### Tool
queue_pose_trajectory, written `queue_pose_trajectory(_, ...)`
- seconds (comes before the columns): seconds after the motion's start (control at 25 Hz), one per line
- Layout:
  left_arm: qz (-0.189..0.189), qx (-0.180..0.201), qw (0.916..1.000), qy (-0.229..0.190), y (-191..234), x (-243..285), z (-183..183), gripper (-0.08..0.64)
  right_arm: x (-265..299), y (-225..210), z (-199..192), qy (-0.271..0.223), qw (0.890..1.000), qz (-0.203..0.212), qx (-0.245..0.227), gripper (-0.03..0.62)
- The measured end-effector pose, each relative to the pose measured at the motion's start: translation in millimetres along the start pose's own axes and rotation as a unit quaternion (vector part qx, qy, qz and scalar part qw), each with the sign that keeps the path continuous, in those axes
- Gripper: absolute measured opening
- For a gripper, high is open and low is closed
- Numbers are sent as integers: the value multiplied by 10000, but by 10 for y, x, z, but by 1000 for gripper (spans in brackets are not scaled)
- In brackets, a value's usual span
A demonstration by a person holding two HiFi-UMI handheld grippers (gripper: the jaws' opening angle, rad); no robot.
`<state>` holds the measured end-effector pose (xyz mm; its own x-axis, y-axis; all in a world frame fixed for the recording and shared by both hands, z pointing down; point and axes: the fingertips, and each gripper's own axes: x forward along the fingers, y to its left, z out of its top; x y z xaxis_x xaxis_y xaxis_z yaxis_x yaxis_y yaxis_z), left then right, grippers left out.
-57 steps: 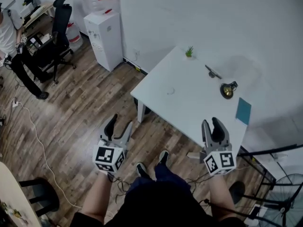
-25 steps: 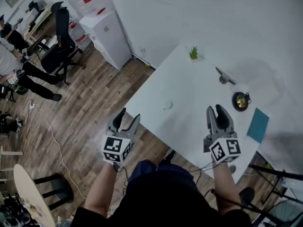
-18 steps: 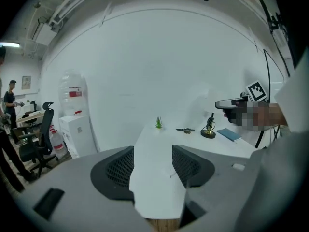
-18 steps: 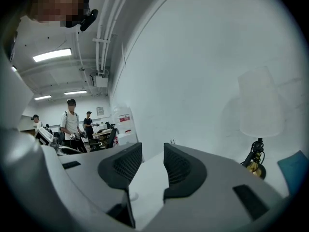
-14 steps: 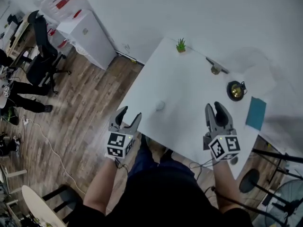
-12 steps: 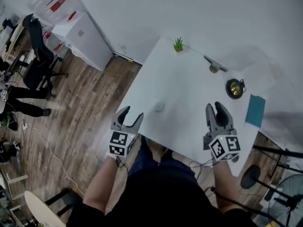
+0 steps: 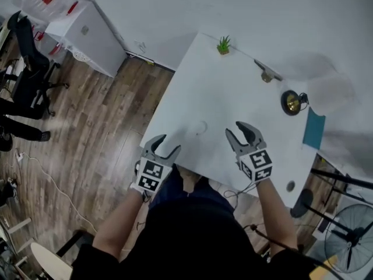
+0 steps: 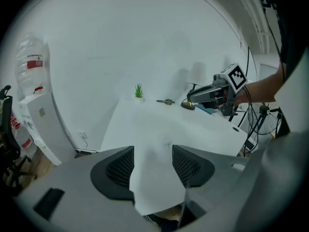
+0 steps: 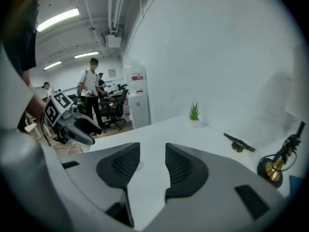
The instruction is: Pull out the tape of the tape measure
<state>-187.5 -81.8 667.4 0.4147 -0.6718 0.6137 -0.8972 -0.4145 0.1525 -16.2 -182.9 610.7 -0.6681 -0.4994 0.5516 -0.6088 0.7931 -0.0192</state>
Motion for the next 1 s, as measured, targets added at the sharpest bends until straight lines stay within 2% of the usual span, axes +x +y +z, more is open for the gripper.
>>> queue_pose_trajectory(0.08, 21, -79, 10000, 57, 71, -39, -117, 245, 250, 137, -116, 340, 9981, 340, -389, 175)
queue_pose_trajectory(0.16, 105, -168, 9998, 99, 162, -87, -206, 245, 480, 283, -260, 722, 9897, 800, -946, 184)
queue_pose_trajectory(0.28, 276, -336, 9989, 173, 277, -188, -321, 245, 732, 489, -535, 1303, 9618, 1473, -1902, 203)
queue_pose_trajectory(0.4, 428, -485, 9977, 207, 348, -272, -386, 244, 919, 586, -786, 1783, 9295, 1984, -2545, 229)
queue_pose_trajectory(0.64, 650, -660, 9954, 252, 377, -424, -441, 241, 1181, 735, -945, 2255, 8725, 2761, -3341, 253)
queue_pose_trajectory(0.76, 716, -745, 9944, 227, 352, -508, -471, 239, 1239, 802, -992, 2395, 8497, 3017, -3601, 252)
queue_pose_trajectory(0.88, 758, -817, 9935, 229, 331, -566, -515, 239, 1259, 826, -1045, 2538, 8380, 3139, -3671, 252)
queue_pose_trajectory(1.0, 786, -831, 9932, 209, 335, -595, -528, 239, 1285, 846, -1035, 2569, 8345, 3176, -3699, 249)
